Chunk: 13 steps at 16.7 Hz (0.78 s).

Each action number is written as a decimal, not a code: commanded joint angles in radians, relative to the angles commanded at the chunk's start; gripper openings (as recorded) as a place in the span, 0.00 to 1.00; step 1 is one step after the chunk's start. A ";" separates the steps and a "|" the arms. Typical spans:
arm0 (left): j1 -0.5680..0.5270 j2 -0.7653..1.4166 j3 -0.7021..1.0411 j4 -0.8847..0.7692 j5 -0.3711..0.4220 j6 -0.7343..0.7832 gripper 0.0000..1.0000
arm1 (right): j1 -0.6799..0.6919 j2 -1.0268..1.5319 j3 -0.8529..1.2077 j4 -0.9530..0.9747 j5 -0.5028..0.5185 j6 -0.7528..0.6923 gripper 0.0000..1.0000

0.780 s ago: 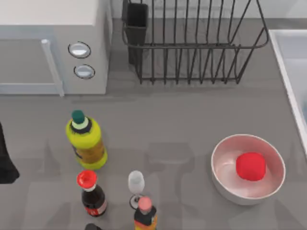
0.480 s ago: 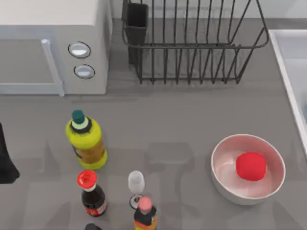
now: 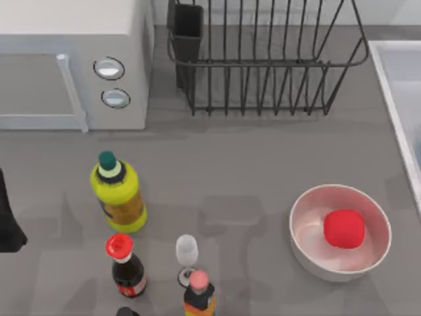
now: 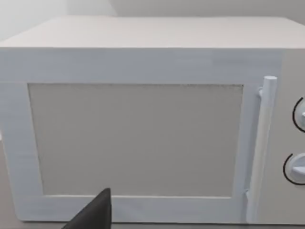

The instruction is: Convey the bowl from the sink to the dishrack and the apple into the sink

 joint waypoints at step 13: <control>0.000 0.000 0.000 0.000 0.000 0.000 1.00 | -0.199 1.329 1.208 -0.645 -0.015 -0.186 1.00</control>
